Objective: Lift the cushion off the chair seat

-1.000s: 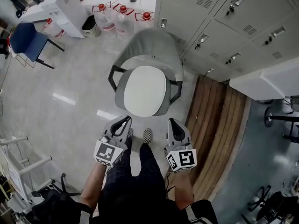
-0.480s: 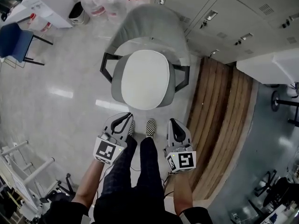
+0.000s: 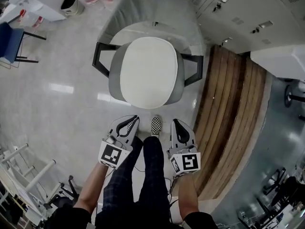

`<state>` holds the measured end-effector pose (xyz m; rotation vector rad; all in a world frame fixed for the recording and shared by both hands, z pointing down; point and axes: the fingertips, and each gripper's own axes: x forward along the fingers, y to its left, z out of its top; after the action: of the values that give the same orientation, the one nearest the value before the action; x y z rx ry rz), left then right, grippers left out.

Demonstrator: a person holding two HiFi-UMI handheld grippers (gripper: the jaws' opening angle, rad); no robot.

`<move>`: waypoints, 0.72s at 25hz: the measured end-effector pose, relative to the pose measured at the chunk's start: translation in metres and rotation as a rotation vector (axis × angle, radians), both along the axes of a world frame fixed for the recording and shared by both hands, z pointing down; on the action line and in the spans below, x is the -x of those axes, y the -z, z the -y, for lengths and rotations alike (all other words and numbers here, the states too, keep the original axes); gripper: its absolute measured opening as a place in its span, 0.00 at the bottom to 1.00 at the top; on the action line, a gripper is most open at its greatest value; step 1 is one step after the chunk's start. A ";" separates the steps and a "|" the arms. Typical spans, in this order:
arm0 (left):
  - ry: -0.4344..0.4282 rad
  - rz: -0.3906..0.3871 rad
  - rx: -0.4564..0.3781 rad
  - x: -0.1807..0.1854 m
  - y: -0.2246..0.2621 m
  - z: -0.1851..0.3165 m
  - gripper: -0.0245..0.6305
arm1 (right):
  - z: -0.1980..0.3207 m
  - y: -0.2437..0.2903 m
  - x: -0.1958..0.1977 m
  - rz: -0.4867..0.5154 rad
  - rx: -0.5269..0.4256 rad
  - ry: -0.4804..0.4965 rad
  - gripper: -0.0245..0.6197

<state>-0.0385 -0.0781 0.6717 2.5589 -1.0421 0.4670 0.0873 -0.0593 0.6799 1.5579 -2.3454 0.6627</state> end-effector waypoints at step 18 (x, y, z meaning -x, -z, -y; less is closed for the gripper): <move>-0.015 0.073 0.114 0.004 -0.146 -0.010 0.08 | -0.005 -0.124 -0.001 -0.023 0.056 0.014 0.08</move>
<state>-0.0420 -0.0679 0.8176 2.4678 -0.9915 0.6094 0.0878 -0.0547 0.8038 1.5157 -2.2992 0.6979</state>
